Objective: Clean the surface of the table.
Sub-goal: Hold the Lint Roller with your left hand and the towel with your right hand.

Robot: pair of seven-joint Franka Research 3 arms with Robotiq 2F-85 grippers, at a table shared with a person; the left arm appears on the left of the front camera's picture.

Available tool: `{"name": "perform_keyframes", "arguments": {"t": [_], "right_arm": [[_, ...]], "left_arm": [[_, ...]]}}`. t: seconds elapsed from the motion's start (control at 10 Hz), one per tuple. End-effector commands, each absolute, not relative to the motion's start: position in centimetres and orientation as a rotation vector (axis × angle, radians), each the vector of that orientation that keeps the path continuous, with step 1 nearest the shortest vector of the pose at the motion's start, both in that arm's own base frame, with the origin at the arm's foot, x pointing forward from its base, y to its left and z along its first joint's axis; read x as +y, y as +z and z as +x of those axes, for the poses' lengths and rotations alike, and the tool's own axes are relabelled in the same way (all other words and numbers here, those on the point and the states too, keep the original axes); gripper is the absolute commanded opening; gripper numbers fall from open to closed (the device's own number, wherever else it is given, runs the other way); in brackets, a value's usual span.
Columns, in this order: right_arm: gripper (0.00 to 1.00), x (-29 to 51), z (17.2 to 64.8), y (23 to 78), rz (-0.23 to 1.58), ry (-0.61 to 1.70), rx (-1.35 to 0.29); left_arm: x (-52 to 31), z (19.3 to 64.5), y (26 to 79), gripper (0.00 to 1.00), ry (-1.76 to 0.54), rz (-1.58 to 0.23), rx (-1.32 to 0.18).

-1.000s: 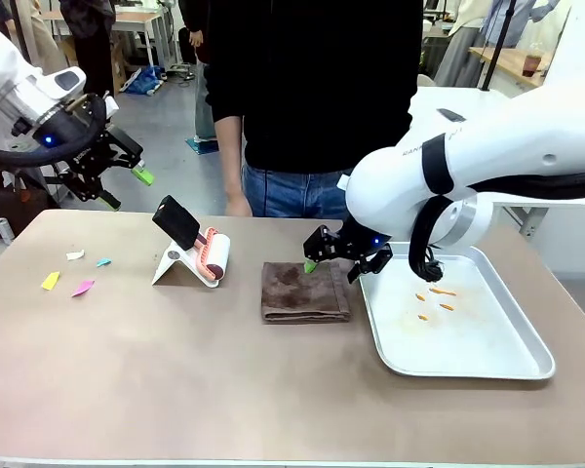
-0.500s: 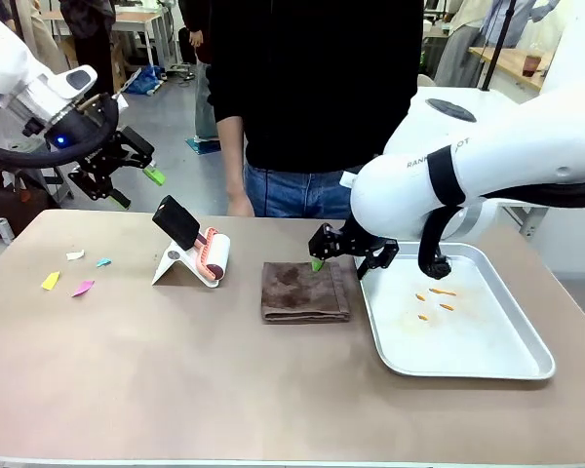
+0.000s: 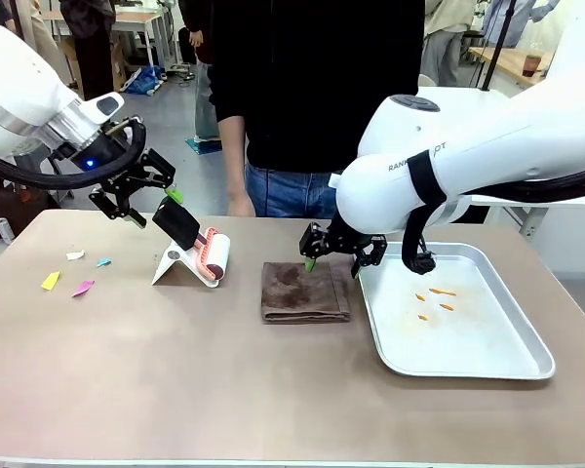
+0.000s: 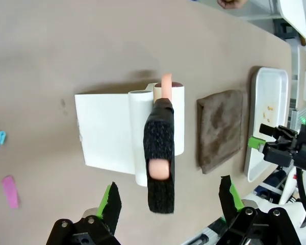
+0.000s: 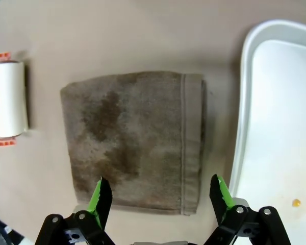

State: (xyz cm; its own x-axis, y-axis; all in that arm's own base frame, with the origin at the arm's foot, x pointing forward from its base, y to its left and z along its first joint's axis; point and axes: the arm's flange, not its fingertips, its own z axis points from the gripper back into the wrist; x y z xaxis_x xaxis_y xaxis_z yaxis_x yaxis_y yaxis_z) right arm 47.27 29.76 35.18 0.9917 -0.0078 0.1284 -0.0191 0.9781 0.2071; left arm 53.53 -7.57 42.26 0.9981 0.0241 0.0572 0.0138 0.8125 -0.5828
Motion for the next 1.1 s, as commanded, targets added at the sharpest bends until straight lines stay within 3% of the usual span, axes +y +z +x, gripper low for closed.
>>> {"name": "perform_keyframes", "arguments": {"t": [0.0,1.0], "right_arm": [[1.0,31.6,48.4,35.2,0.133,-0.015,-0.119],[1.0,34.2,51.4,31.7,-0.035,-0.098,0.016]], "left_arm": [[-8.0,54.8,42.0,1.0,0.001,-0.62,-0.058],[-8.5,55.5,40.1,1.0,0.006,-0.631,-0.068]]}}
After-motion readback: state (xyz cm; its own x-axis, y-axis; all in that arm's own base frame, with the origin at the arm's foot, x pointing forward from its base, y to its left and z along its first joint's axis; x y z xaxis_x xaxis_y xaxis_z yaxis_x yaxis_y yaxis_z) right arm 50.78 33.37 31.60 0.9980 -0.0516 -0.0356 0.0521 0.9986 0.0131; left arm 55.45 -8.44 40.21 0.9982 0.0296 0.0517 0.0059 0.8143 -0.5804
